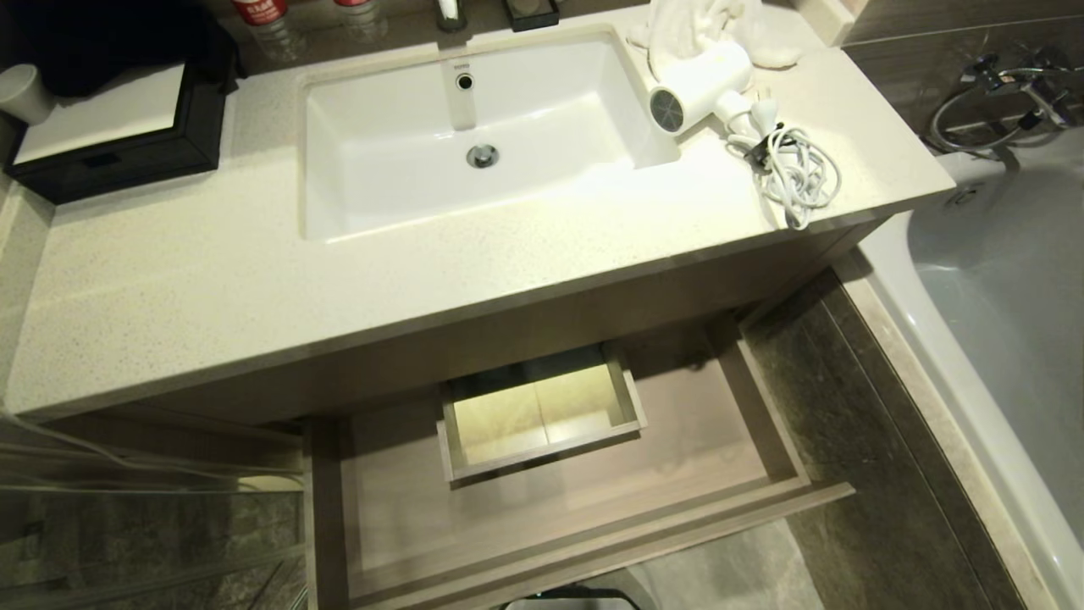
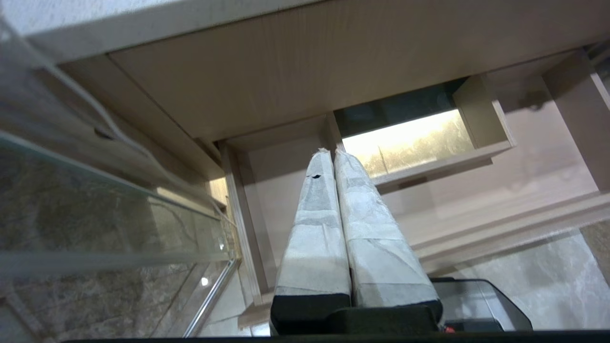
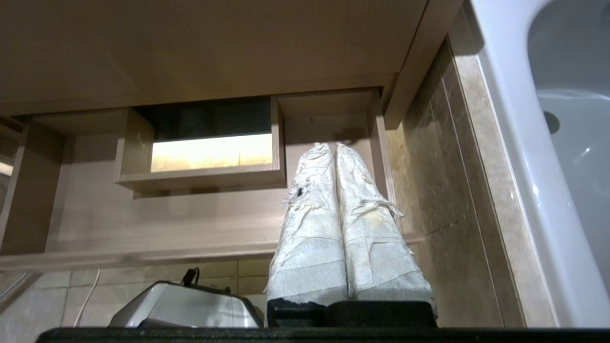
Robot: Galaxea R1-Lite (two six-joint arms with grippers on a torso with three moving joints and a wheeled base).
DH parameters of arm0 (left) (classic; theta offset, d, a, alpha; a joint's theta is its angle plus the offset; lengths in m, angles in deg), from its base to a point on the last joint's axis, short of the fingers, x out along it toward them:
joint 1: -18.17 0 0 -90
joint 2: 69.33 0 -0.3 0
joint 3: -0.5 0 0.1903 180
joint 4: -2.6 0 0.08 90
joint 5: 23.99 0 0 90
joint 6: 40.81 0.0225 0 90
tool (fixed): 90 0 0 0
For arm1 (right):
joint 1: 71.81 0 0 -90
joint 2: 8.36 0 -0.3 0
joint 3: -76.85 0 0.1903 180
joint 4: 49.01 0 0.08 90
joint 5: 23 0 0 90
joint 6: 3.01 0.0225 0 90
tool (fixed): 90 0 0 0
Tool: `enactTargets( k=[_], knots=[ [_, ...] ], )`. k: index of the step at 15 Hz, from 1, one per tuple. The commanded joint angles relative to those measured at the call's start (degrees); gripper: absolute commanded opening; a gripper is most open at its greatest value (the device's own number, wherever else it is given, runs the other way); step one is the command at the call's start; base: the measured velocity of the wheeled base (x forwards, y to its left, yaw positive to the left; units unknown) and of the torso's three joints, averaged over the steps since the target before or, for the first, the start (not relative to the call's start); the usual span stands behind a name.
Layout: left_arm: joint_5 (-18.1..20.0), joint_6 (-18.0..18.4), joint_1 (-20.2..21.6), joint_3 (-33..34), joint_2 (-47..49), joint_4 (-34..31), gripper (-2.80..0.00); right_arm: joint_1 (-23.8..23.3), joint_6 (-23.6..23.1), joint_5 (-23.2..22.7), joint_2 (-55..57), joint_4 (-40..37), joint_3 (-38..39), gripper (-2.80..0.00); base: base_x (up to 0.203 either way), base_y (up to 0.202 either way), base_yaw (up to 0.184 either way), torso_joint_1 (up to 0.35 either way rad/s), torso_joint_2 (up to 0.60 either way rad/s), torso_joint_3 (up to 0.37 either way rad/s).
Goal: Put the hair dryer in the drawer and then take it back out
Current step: Pick up the hairdryer
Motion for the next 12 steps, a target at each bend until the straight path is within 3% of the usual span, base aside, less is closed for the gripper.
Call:
enactTargets(
  k=[1, 12],
  knots=[
    [-0.02, 0.0, 0.07, 0.09, -0.02, 0.0, -2.8, 0.01, -0.02, -0.02, -2.22, 0.03, 2.29, -2.8, 0.0, 0.0, 0.0, 0.295, -0.11, 0.173],
    [-0.02, 0.0, -0.02, 0.0, -0.02, 0.0, -2.8, 0.01, -0.02, -0.02, -2.22, 0.03, 2.29, -2.8, 0.0, 0.0, 0.0, 0.345, -0.23, 0.111]
  ],
)
